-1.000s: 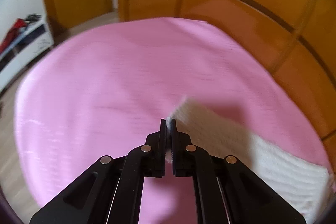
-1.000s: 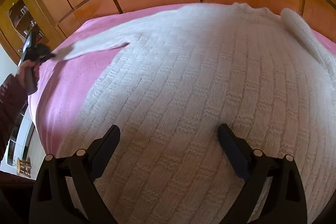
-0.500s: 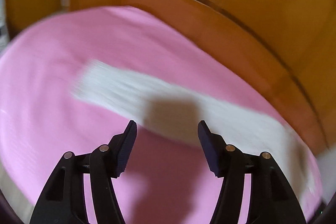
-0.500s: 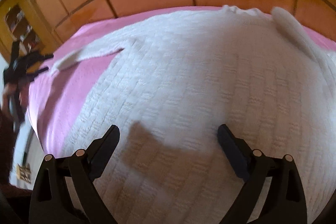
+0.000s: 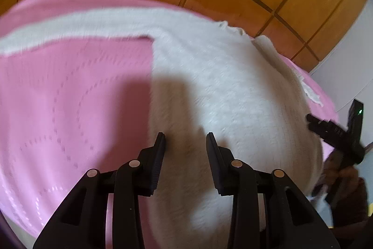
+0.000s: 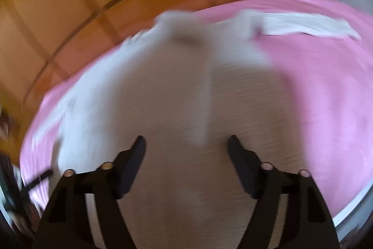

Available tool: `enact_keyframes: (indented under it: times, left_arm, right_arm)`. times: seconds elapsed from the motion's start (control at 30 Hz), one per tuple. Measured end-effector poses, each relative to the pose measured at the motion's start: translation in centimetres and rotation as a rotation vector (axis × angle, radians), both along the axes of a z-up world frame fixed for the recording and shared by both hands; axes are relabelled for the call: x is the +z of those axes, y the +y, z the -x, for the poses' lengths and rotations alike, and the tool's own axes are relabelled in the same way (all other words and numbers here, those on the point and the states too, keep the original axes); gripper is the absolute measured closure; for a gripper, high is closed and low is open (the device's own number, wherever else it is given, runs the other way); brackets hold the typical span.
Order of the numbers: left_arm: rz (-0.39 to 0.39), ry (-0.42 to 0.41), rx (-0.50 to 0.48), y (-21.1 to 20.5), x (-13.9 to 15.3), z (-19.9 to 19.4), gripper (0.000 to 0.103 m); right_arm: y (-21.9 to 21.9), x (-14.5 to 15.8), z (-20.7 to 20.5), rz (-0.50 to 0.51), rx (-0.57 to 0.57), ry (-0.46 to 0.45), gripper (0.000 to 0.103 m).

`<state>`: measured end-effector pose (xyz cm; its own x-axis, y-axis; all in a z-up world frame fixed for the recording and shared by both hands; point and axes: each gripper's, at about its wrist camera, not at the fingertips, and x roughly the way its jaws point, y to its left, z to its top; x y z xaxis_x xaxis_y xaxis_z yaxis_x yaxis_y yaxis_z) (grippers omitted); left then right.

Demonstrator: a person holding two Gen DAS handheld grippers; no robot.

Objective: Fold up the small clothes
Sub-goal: 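Lay the sweater flat on the bedspread and open both grippers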

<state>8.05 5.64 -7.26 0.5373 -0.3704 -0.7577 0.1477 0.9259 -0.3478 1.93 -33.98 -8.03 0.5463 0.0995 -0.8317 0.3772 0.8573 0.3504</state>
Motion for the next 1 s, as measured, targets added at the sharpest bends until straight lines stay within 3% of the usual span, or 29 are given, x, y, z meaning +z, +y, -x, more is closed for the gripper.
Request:
enact_keyframes:
  times: [0.07, 0.13, 0.4, 0.57, 0.67, 0.73, 0.87, 1.0]
  left_arm:
    - [-0.052, -0.052, -0.006, -1.2, 0.9, -0.1, 0.062]
    - [-0.093, -0.081, -0.011, -2.2, 1.3, -0.9, 0.046]
    - [-0.129, -0.040, -0.009, -4.2, 0.5, -2.4, 0.046]
    - [-0.191, -0.018, -0.006, -5.2, -0.1, -2.8, 0.044]
    - [-0.192, -0.008, 0.005, -5.5, -0.3, -3.3, 0.040]
    - [-0.198, -0.003, 0.006, -5.5, -0.5, -3.5, 0.039]
    - [-0.203, 0.000, 0.007, -5.6, -0.6, -3.8, 0.037]
    - [-0.204, -0.004, 0.006, -5.7, -0.8, -3.9, 0.035]
  right_arm:
    - [-4.3, 0.0, 0.8, -0.070, -0.138, -0.028, 0.038]
    - [-8.3, -0.1, 1.3, -0.105, -0.253, -0.047, 0.040]
    - [-23.7, -2.8, 0.3, -0.220, -0.665, -0.074, 0.048]
    - [-28.6, -4.0, -2.4, -0.223, -0.784, -0.058, 0.052]
    - [-29.9, -3.8, -4.7, -0.170, -0.774, -0.010, 0.065]
    - [-30.2, -3.1, -6.0, -0.108, -0.733, 0.038, 0.096]
    - [-30.5, 0.9, -4.2, 0.110, -0.705, 0.016, 0.097]
    - [-33.1, 1.5, 0.1, 0.277, -0.844, 0.118, 0.097]
